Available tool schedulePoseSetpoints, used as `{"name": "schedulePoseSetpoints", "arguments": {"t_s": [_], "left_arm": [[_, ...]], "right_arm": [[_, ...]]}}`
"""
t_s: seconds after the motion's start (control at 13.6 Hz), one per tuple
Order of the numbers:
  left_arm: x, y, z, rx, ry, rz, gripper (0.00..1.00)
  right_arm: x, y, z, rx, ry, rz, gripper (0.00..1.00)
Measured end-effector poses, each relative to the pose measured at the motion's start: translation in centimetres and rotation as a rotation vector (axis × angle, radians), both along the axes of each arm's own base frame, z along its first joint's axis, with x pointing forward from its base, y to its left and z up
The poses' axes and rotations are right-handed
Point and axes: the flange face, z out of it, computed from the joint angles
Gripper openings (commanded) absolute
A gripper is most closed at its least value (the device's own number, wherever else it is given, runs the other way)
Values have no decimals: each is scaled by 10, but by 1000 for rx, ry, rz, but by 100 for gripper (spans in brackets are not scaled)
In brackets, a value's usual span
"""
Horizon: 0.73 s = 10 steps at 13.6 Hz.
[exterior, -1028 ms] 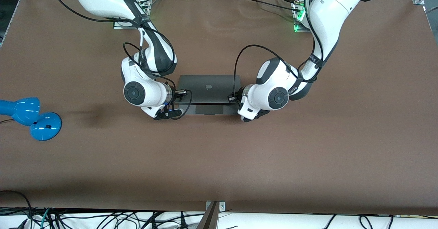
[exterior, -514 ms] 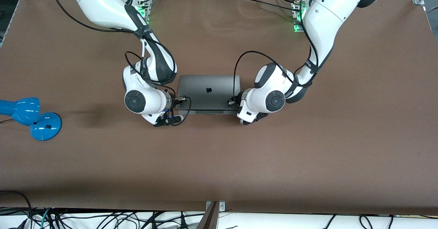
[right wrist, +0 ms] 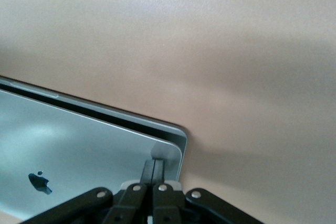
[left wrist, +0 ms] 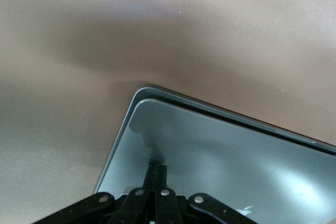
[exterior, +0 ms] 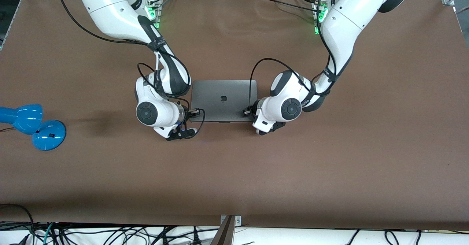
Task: Close laptop with both arms from behind
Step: 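Push the screen down toward the keyboard with both grippers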
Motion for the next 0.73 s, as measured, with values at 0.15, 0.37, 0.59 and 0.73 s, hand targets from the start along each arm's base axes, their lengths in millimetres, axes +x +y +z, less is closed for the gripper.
{"name": "schedulePoseSetpoints", "arguments": {"t_s": [0.15, 0.37, 0.59, 0.73], "left_arm": [[-1, -1, -3, 1, -3, 0, 0], [0, -1, -3, 0, -5, 2, 0], [0, -1, -3, 0, -6, 3, 0], [0, -1, -3, 0, -6, 3, 0]], "right_arm": [[1, -1, -4, -1, -3, -2, 0], [1, -1, -10, 0, -4, 9, 0], [1, -1, -10, 2, -5, 13, 0], [1, -1, -10, 2, -6, 11, 57]]}}
